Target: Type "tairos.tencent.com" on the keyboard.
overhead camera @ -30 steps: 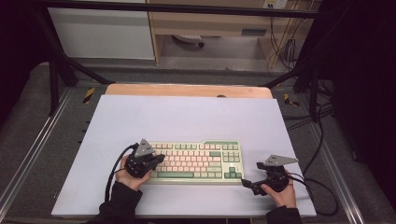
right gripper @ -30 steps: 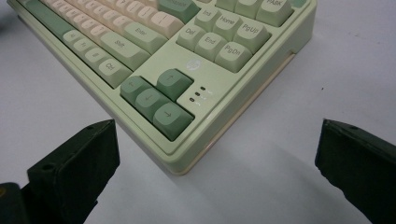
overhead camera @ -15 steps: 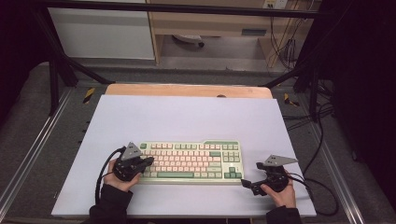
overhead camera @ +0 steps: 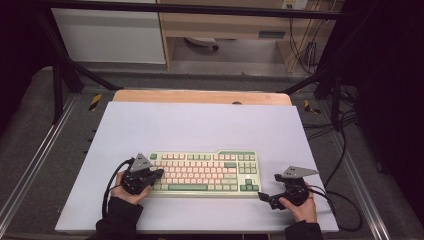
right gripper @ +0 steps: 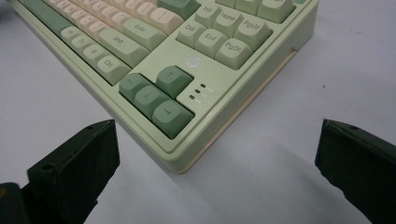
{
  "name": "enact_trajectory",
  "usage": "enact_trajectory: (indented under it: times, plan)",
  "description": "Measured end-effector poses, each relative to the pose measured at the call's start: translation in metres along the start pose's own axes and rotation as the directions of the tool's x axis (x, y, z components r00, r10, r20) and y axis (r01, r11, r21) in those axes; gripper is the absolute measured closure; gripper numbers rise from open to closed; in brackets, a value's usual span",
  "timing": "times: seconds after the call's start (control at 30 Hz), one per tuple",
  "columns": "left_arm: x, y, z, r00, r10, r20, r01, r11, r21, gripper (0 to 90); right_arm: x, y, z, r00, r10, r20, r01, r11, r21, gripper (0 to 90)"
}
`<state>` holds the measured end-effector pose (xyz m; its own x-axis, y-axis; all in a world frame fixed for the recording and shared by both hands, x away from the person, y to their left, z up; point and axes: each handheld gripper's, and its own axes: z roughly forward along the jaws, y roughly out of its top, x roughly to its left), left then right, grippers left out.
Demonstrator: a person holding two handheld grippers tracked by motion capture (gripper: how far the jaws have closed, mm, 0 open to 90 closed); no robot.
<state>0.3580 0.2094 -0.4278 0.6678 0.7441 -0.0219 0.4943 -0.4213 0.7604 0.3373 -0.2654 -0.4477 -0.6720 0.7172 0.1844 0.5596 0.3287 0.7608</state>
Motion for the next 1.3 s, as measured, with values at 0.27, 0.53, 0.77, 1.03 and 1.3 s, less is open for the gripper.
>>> enact_trajectory:
  times: [0.27,0.53,0.77,1.03,1.3]
  plan:
    - [0.0,-0.003,0.001,1.0,-0.001,-0.002,0.001,1.0,0.0,90.0,0.0,0.0,-0.001,1.0,0.004,0.002,-0.004,1.0,-0.002,0.4]
    - [0.0,-0.002,-0.006,1.0,-0.007,0.005,0.007,0.9996,-0.028,90.0,0.001,0.002,-0.003,0.9999,0.009,-0.006,-0.01,1.0,-0.016,0.4]
    - [0.002,-0.002,-0.008,1.0,-0.006,0.008,0.006,0.9994,-0.035,90.0,0.005,0.007,-0.006,0.9999,-0.016,-0.005,0.015,1.0,-0.025,0.4]
    - [0.002,-0.004,-0.01,0.9999,-0.006,0.011,0.007,0.9993,-0.036,90.0,0.017,0.019,-0.007,0.9993,-0.038,0.0,0.038,0.998,-0.042,0.3]
    - [0.006,-0.006,-0.013,0.9997,-0.019,0.012,0.019,0.999,-0.041,90.0,0.032,0.029,0.001,0.9982,-0.057,0.019,0.058,0.998,-0.024,0.6]
